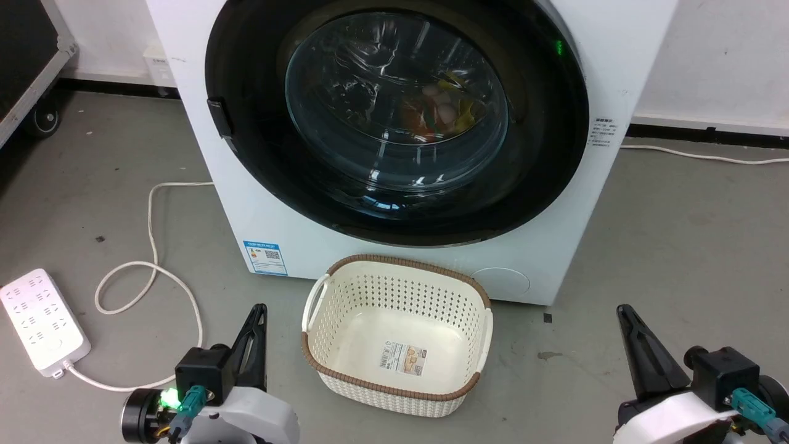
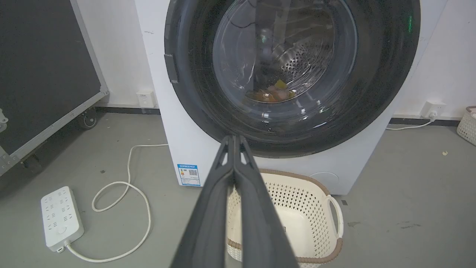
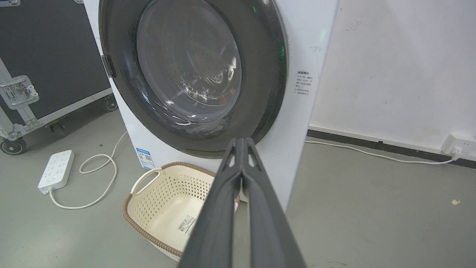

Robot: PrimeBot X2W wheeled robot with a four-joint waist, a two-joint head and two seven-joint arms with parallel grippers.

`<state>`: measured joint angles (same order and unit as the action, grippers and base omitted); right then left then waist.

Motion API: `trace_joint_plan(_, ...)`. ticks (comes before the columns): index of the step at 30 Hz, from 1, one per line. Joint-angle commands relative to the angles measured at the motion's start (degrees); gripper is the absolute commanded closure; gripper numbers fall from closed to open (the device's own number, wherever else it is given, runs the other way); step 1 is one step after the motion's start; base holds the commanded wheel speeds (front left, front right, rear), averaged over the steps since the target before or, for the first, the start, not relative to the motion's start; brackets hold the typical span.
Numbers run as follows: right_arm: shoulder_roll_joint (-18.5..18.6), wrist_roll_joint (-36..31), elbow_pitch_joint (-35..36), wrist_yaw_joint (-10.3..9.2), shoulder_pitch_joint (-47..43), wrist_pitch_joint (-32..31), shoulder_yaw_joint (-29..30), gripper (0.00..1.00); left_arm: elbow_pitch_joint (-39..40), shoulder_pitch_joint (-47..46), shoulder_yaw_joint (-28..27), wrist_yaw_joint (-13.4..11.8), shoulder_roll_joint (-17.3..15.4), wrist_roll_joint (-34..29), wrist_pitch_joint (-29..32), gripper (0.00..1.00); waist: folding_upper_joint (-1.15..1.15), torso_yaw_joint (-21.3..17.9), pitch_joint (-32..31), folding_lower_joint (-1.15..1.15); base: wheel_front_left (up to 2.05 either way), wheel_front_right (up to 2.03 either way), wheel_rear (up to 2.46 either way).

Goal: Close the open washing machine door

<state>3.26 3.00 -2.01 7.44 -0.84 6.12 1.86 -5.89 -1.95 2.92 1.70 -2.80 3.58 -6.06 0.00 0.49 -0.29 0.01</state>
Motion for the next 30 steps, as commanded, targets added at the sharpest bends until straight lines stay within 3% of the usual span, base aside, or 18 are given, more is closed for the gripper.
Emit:
trace_joint_plan(1, -0.23, -0.56, 0.47, 0.03, 0.47, -0.29, -0.1, 1.0, 0.45, 0.98, -0.2, -0.23, -0.04, -0.44, 0.25, 1.0, 0.0, 0.0, 0.0, 0.0, 0.0, 0.0, 0.0)
trace_joint_plan(30, -0.32, -1.99, 1.37, 0.04, 0.69, -3.7, -1.13, 1.0, 3.63, 1.54, -1.79, -1.09, -0.07, -2.27, 3.65, 1.0, 0.0, -0.29, 0.17, 0.0, 0.0, 0.0, 0.0)
